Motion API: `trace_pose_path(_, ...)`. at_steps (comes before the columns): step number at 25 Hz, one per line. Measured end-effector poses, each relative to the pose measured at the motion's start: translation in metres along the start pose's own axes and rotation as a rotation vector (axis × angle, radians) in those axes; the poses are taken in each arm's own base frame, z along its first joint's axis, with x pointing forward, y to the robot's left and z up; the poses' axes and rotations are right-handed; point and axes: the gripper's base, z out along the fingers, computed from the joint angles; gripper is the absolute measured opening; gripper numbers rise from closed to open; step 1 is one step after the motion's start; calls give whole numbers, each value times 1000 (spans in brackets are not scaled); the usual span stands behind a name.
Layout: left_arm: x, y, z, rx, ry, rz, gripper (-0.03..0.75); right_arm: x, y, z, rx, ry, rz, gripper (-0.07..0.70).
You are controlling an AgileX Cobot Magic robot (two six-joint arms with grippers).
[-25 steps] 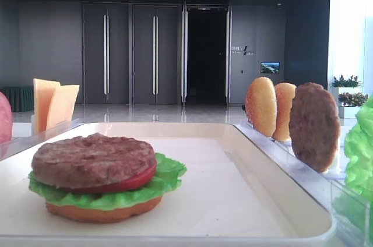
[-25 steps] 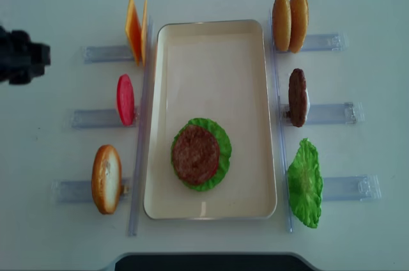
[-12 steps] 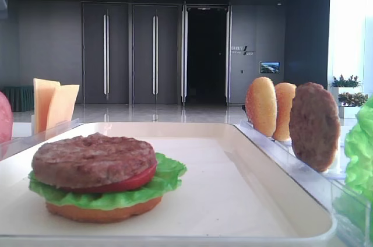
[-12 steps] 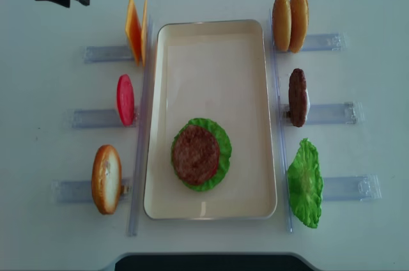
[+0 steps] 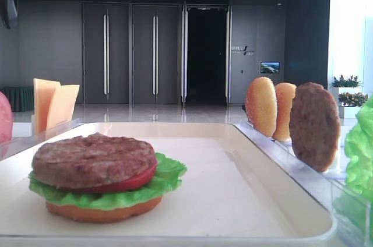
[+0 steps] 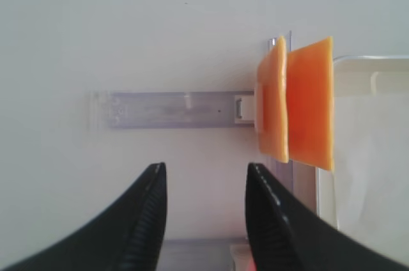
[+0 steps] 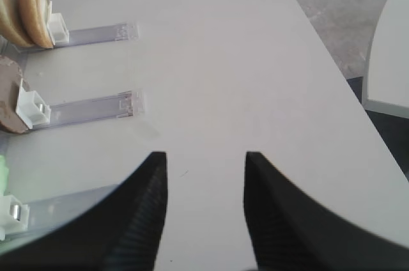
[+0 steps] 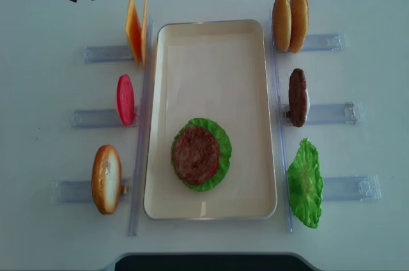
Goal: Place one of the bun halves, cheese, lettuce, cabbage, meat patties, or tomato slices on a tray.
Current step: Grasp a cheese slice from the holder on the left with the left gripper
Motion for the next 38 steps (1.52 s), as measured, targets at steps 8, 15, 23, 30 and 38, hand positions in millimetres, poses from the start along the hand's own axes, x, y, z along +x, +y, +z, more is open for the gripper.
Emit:
trace_pose_path(8, 14, -72, 24, 41, 53, 97, 318, 0, 0, 0, 0, 0, 0, 279)
trace_pose_path(15, 14, -74, 30, 9, 47, 90, 382, 0, 0, 0, 0, 0, 0, 279)
trace_pose_path(23, 8, -77, 40, 25, -6, 58, 391, 0, 0, 0, 0, 0, 0, 279)
trace_pose_path(30, 3, -82, 58, 36, -22, 49, 391, 0, 0, 0, 0, 0, 0, 279)
trace_pose_path(38, 3, -85, 73, 32, -4, 51, 391, 0, 0, 0, 0, 0, 0, 279)
